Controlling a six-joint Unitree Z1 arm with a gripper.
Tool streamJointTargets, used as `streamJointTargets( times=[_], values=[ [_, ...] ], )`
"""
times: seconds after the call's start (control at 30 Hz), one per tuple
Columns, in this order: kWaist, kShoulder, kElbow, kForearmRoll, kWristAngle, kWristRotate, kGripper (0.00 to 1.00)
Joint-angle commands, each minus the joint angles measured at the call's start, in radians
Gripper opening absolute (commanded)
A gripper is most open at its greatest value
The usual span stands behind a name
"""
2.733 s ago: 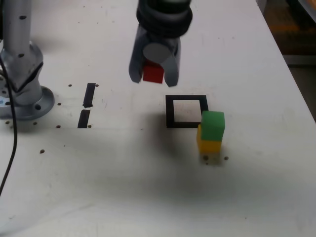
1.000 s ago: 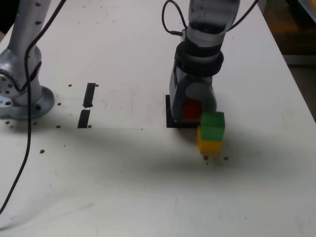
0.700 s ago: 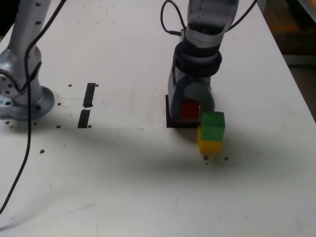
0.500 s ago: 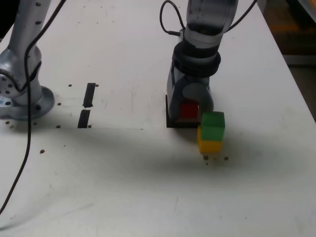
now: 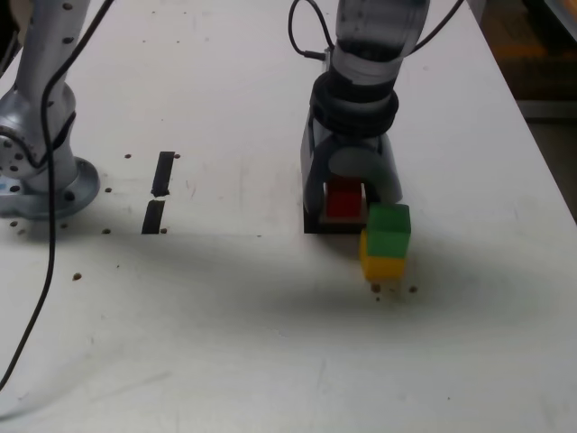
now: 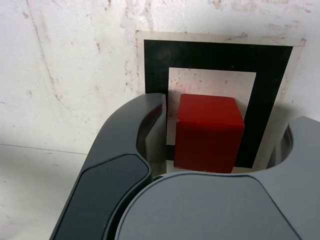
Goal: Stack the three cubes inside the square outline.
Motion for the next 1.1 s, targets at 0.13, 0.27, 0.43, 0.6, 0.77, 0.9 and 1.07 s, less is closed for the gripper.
streamJointTargets(
  times=[0.13, 0.27, 0.43, 0.6, 0.77, 0.9, 1.07],
  values=[
    [0.002, -0.063, 0.001, 0.057, 0.026, -0.025, 0.87],
    [-0.003, -0.115, -0.015, 0.139, 0.051, -0.042, 0.91],
    [-0.025, -0.182, -0.065, 0.261, 0.085, -0.056, 0.97],
    [-0.059, -0.230, -0.141, 0.350, 0.105, -0.055, 1.00],
    [-0.096, -0.238, -0.219, 0.380, 0.102, -0.055, 1.00],
    [-0.119, -0.218, -0.267, 0.376, 0.086, -0.060, 1.00],
    [-0.152, -0.188, -0.307, 0.359, 0.067, -0.079, 1.00]
  ],
)
